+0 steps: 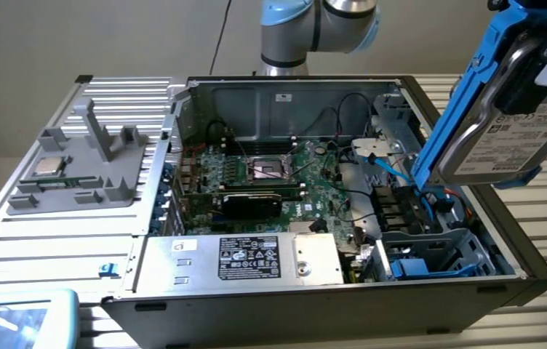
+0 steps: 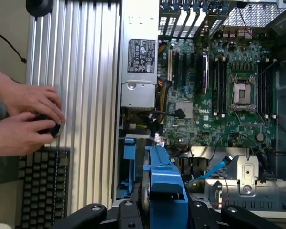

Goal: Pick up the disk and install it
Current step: 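Pick up the disk, then insert the disk into the insertion slot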

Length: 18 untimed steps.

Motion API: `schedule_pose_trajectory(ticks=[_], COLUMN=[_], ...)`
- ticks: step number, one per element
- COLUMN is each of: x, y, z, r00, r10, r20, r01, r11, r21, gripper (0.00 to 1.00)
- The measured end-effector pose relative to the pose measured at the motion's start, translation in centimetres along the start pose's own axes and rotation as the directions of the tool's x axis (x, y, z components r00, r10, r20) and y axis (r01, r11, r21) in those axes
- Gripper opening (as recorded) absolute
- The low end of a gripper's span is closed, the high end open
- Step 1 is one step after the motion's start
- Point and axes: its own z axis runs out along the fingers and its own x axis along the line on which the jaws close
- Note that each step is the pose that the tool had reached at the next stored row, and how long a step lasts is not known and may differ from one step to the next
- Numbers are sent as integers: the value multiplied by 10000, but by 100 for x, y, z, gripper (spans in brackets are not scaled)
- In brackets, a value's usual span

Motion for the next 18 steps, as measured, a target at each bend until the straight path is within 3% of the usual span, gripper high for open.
schedule_pose_trajectory(ticks=[18], x=[23], y=[-37], z=[-1], r00=[9999], r10=[165], r20=[-15], r01=[-165], r11=[9999], r21=[4], gripper=[37])
